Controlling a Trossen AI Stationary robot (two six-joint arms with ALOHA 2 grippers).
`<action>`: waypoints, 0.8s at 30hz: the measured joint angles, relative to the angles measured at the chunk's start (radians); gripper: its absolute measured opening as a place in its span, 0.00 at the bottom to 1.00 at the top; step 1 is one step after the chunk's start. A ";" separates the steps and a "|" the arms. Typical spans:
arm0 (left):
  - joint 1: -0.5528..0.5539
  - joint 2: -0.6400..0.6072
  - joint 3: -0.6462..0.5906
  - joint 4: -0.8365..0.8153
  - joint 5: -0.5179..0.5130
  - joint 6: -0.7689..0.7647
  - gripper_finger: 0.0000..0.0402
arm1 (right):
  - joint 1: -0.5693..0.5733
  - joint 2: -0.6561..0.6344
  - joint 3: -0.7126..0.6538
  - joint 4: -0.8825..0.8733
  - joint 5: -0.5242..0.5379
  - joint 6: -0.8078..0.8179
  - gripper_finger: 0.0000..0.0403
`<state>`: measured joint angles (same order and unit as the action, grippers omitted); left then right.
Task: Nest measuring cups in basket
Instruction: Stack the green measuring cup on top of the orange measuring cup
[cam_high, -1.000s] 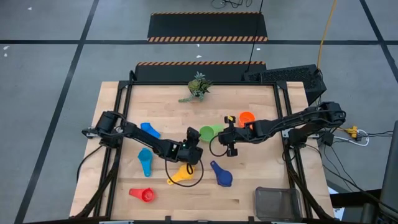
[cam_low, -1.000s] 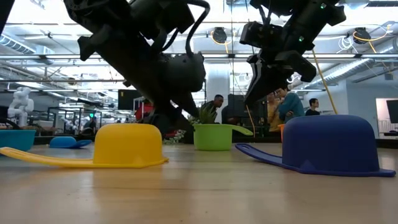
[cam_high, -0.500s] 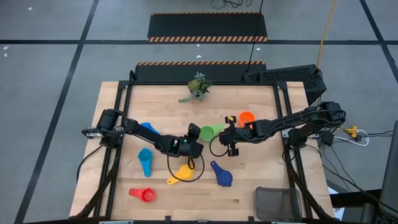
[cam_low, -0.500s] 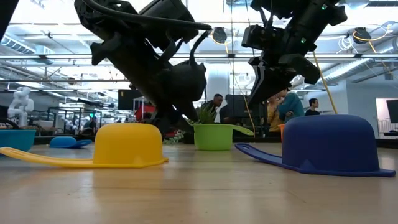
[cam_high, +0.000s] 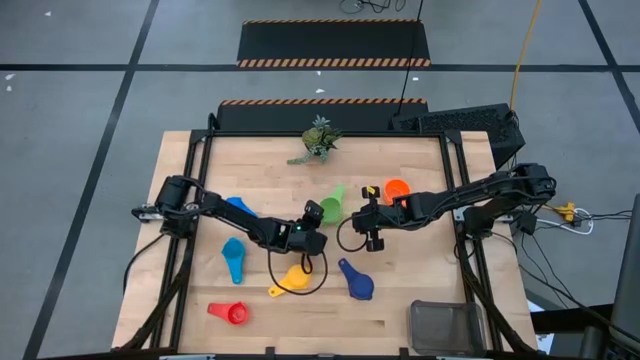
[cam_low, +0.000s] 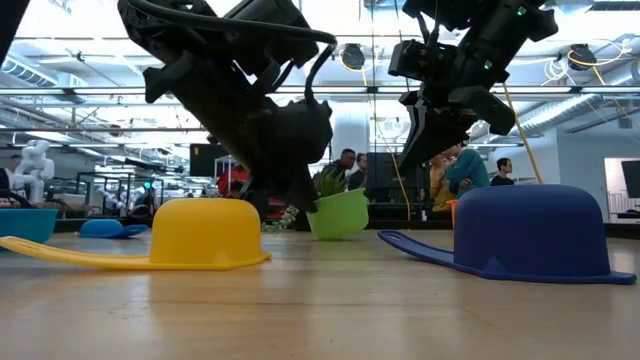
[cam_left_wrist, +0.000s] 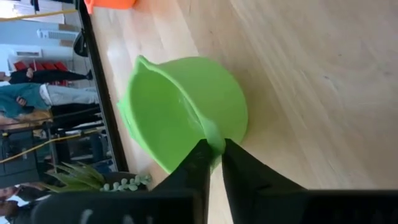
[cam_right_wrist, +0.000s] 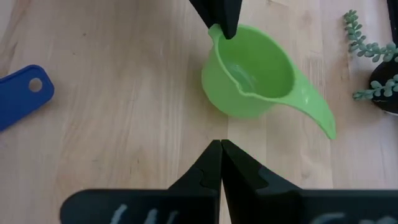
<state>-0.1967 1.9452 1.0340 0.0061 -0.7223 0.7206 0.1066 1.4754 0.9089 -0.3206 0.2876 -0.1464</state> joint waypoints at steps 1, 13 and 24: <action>0.000 0.000 0.000 0.001 0.000 0.001 0.06 | 0.000 0.000 0.000 0.000 0.000 0.000 0.00; -0.005 -0.001 0.000 0.000 0.006 -0.004 0.03 | 0.000 0.000 0.000 0.001 -0.001 0.001 0.00; -0.018 -0.038 0.000 0.002 0.065 0.004 0.02 | 0.000 0.000 0.000 0.001 -0.001 -0.016 0.00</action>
<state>-0.2151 1.9075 1.0336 0.0081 -0.6575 0.7245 0.1066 1.4754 0.9089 -0.3197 0.2870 -0.1625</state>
